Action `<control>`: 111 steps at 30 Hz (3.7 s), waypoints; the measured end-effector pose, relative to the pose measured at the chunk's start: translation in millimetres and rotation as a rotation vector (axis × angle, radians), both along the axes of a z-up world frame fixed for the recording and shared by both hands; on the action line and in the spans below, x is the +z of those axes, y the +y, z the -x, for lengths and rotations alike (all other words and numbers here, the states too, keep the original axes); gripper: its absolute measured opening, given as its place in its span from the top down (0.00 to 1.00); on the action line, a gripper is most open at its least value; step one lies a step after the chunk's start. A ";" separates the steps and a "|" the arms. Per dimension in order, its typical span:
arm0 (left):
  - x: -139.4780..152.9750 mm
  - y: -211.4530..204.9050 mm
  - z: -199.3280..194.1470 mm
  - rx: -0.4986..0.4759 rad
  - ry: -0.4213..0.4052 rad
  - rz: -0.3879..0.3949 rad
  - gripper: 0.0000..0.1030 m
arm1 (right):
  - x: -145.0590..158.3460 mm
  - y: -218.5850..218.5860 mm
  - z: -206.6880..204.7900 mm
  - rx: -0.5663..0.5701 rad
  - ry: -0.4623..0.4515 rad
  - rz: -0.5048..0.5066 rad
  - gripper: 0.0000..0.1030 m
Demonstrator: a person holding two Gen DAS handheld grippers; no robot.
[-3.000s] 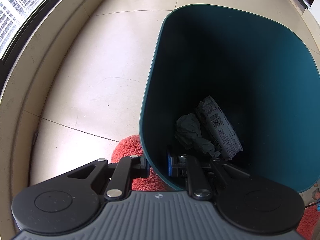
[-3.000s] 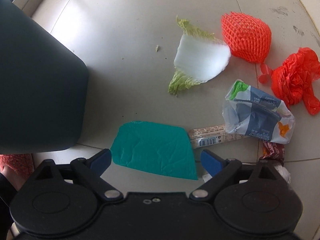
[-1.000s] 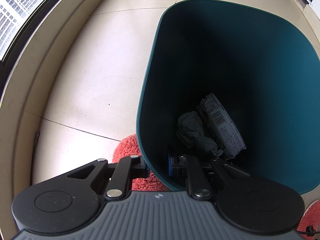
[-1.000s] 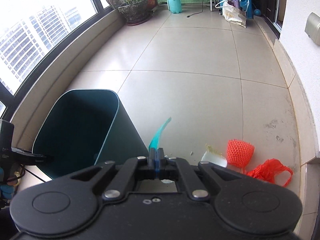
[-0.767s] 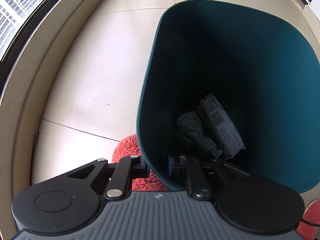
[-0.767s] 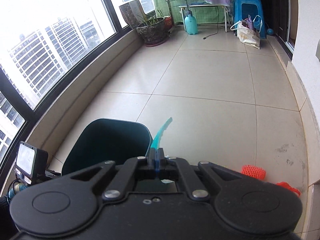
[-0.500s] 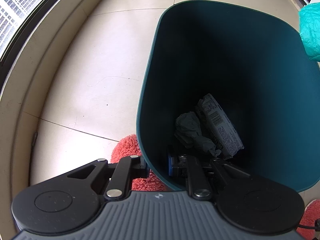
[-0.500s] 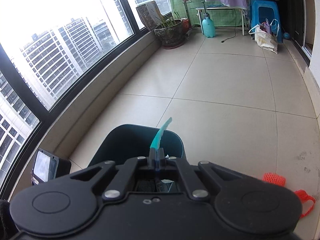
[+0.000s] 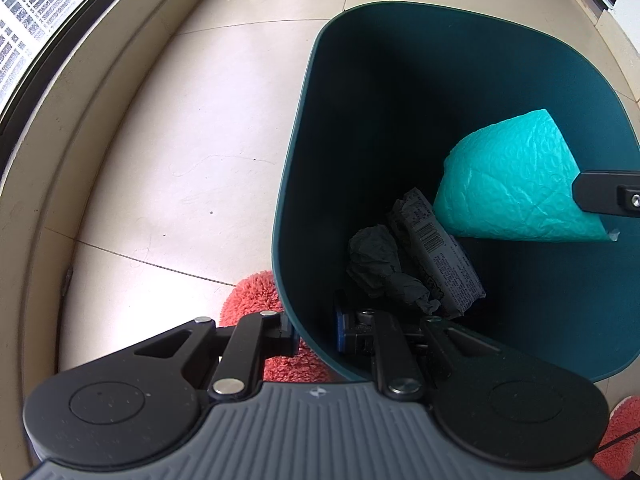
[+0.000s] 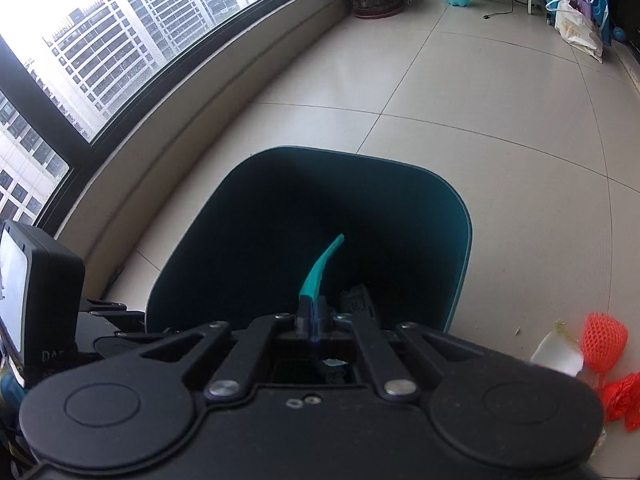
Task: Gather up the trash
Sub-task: 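Lift the teal cloth over the bin and open right tool, then move right tool back toward the remaining trash pile, then lower right tool to the white knotted plastic bag and grasp it, then carry the white knotted bag into the teal bin and open right tool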
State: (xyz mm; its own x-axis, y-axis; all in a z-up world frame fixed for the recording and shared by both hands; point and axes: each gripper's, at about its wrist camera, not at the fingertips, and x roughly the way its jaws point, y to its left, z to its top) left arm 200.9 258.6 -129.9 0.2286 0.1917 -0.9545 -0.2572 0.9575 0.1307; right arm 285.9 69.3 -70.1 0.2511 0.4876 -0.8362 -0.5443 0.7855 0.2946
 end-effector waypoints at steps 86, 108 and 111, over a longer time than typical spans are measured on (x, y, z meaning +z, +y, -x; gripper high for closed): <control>-3.9 -6.3 -4.0 0.003 0.022 -0.041 0.85 | -254.1 -357.1 23.9 -1.040 0.564 0.222 0.48; -6.2 -5.5 -6.1 0.007 0.030 -0.033 0.85 | -196.0 -292.5 25.8 -0.772 0.453 0.278 0.97; -5.7 -4.4 -5.8 0.007 0.028 -0.029 0.85 | -173.3 -271.8 20.2 -0.687 0.402 0.272 0.97</control>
State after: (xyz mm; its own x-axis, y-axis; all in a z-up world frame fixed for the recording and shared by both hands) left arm 206.7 254.2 -135.6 0.2004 0.2206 -0.9546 -0.2600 0.9514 0.1652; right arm 265.8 -202.5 -243.4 0.0768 0.1036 -0.9916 0.1870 0.9754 0.1164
